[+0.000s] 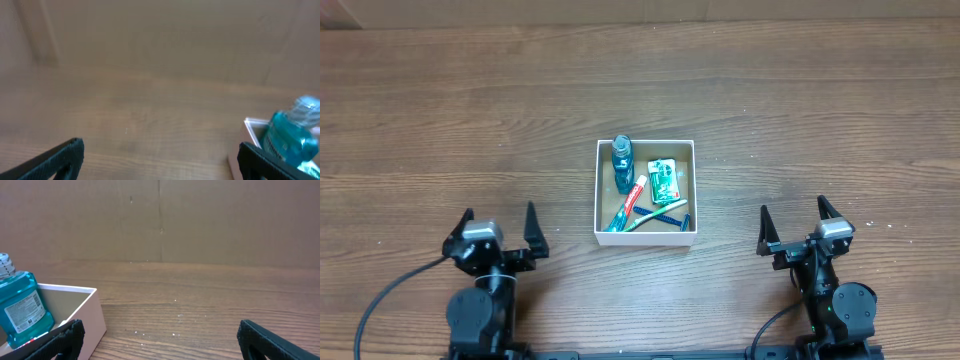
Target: Pack container
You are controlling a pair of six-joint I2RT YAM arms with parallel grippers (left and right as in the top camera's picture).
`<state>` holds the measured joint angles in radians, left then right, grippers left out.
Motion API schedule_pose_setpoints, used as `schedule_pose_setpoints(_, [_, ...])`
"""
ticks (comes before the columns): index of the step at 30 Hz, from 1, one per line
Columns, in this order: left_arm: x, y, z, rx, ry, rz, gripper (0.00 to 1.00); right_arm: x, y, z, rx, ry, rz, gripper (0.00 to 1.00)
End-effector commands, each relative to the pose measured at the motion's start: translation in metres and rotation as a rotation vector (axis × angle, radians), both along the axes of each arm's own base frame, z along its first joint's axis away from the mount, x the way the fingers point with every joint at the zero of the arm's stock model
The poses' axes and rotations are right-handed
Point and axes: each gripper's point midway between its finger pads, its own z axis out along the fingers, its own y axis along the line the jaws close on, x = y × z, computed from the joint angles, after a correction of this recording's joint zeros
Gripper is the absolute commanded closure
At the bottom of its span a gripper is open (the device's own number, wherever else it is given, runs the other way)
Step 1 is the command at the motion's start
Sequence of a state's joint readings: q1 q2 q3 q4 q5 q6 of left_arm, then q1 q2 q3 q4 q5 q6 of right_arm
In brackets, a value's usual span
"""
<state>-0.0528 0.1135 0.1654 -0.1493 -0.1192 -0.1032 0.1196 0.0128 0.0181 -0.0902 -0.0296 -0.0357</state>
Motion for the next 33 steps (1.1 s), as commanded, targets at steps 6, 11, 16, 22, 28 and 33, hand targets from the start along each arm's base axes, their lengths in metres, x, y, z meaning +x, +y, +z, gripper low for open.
schedule_pose_setpoints(6, [0.003,-0.021,-0.003,0.261,-0.156,-0.119,0.00,0.000,0.001,-0.001,-0.005,-0.007,0.004,0.00])
schedule_pose_setpoints(11, [0.002,-0.023,-0.036,0.188,-0.020,-0.147,0.00,0.000,0.001,-0.001,-0.005,-0.007,0.004,0.00])
schedule_pose_setpoints(16, [0.002,-0.023,-0.036,0.188,-0.019,-0.145,0.00,0.000,0.001,-0.001,-0.005,-0.007,0.004,0.00])
schedule_pose_setpoints(22, [0.002,-0.023,-0.036,0.188,-0.019,-0.145,0.00,0.000,0.001,-0.001,-0.005,-0.007,0.004,0.00])
schedule_pose_setpoints(28, [0.002,-0.023,-0.036,0.188,-0.019,-0.145,0.00,0.000,0.001,-0.001,-0.005,-0.007,0.004,0.00])
schedule_pose_setpoints(33, [0.002,-0.023,-0.036,0.188,-0.019,-0.145,0.00,0.000,0.001,-0.001,-0.005,-0.007,0.003,0.00])
